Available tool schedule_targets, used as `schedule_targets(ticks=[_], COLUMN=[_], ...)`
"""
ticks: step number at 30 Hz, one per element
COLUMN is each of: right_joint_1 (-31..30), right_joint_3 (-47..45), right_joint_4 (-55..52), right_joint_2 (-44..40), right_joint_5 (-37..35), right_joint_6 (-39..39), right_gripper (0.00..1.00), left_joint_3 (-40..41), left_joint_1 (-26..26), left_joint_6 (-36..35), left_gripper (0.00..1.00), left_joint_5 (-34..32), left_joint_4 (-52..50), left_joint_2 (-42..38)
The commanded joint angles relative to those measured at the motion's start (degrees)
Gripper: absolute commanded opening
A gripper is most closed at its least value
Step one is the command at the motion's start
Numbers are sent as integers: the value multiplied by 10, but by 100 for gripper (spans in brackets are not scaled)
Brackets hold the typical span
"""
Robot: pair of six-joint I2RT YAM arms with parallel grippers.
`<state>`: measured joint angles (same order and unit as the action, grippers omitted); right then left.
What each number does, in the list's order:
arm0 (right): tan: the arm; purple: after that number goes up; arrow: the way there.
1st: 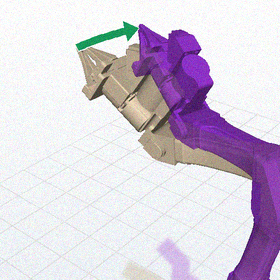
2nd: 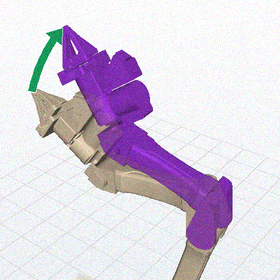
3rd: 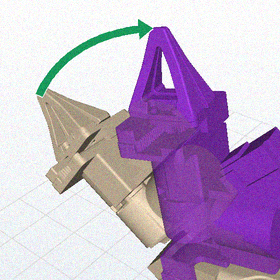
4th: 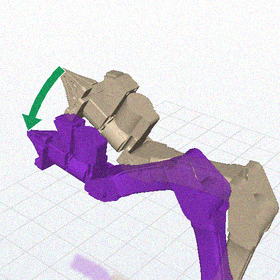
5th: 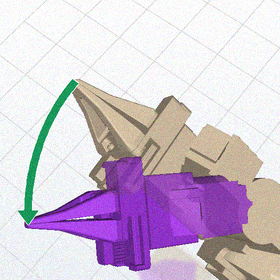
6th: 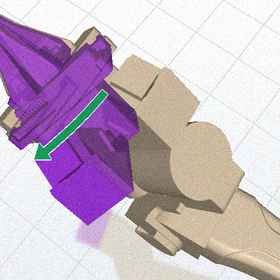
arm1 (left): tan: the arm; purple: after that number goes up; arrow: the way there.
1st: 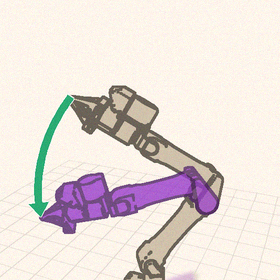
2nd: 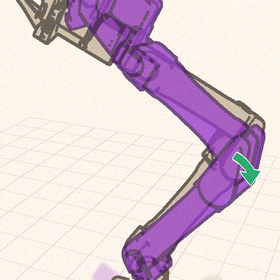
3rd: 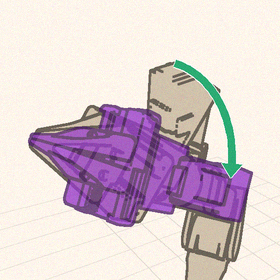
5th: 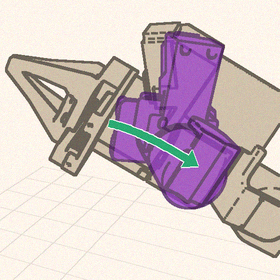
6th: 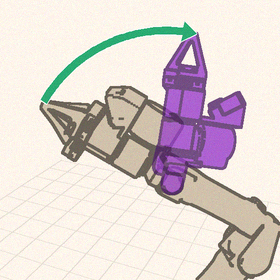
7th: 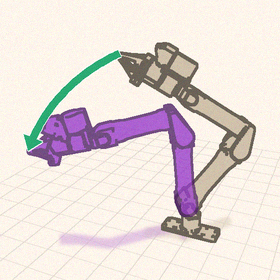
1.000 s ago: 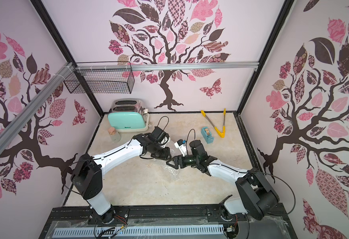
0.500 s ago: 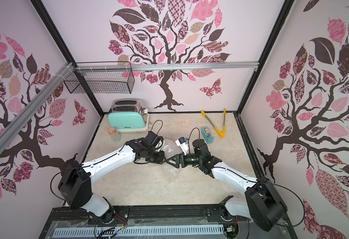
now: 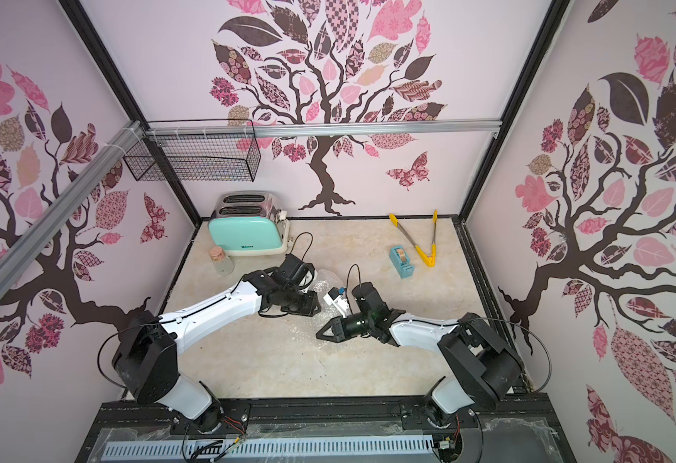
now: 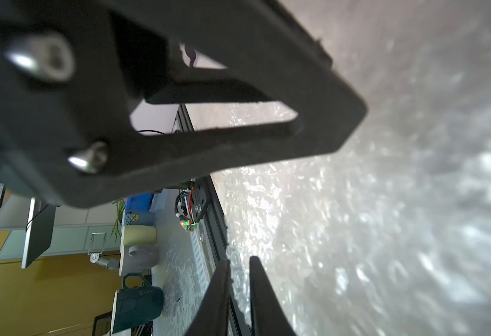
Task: Wrap mugs in bubble wrap
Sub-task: Wrap the mug in bubble wrap.
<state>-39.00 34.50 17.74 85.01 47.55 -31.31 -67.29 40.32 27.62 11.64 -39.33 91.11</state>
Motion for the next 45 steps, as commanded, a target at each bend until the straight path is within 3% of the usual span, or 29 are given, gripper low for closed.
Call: schedule_targets(ticks=[1, 7, 9, 16, 23, 31, 45], right_joint_1=[2, 6, 16, 55, 55, 55, 65], right_joint_3=[24, 55, 64, 88, 99, 92, 97], right_joint_4=[-35, -77, -78, -96, -123, -117, -57], right_joint_2=[-23, -108, -117, -72, -14, -8, 8], right_joint_5=[-44, -117, -132, -174, -196, -186, -151], right_joint_6=[24, 30, 26, 9, 9, 0, -77], right_gripper=[18, 39, 41, 40, 37, 36, 37], left_joint_3=[8, 10, 12, 17, 24, 24, 47], left_joint_1=[-5, -7, -7, -13, -17, 12, 28], left_joint_6=[2, 1, 2, 2, 6, 24, 41], left_gripper=[33, 33, 33, 33, 33, 39, 36], left_joint_5=[-4, -7, -6, -11, -18, -54, -55], left_joint_4=[9, 13, 17, 23, 32, 53, 115], left_joint_2=[-2, -3, -4, -5, -24, -85, -17])
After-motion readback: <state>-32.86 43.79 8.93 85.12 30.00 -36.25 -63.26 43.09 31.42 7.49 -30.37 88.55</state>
